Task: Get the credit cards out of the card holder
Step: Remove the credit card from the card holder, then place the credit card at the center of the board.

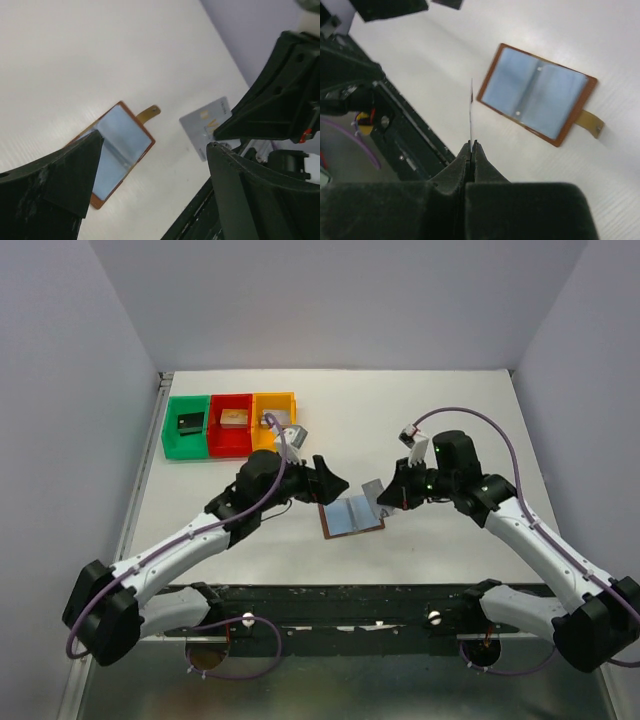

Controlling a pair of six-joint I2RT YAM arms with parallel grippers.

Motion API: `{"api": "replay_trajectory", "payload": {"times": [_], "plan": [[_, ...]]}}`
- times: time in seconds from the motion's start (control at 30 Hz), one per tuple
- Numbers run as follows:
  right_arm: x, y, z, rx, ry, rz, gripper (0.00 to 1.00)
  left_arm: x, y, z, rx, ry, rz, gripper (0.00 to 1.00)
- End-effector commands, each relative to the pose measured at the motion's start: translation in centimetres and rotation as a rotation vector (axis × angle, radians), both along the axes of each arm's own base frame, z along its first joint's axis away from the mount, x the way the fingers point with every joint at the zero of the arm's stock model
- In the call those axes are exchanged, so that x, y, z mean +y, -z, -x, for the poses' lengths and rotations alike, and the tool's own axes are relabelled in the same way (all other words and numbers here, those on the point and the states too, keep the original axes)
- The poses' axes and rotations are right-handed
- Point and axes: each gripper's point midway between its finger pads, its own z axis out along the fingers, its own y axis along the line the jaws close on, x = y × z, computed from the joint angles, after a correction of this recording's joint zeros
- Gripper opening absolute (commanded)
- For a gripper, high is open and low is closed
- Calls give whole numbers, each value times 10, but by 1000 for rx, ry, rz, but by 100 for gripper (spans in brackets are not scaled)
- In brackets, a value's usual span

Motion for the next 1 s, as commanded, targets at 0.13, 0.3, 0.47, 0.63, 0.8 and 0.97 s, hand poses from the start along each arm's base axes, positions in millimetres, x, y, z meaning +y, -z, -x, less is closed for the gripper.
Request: {"api": "replay_trajectory", "payload": {"times": [0.13,0.3,0.47,0.63,0.8,0.97], "plan": [[37,-56,83,-23,-509,-44,0,13,-95,75,-397,463,224,91],[45,-70,102,-45,-633,-39,0,6,-92,101,-344,700,254,71],[49,-70,102,-45,-636,-24,0,1,-90,114,-289,824,326,61],[52,-67,98,-38,-631,-15,1,-1,-88,121,-293,858,330,60],[56,-68,93,-50,-624,-23,0,-5,-73,129,-260,892,293,56],[58,-72,91,-67,-624,-28,0,-8,-65,125,-235,868,277,53]]}}
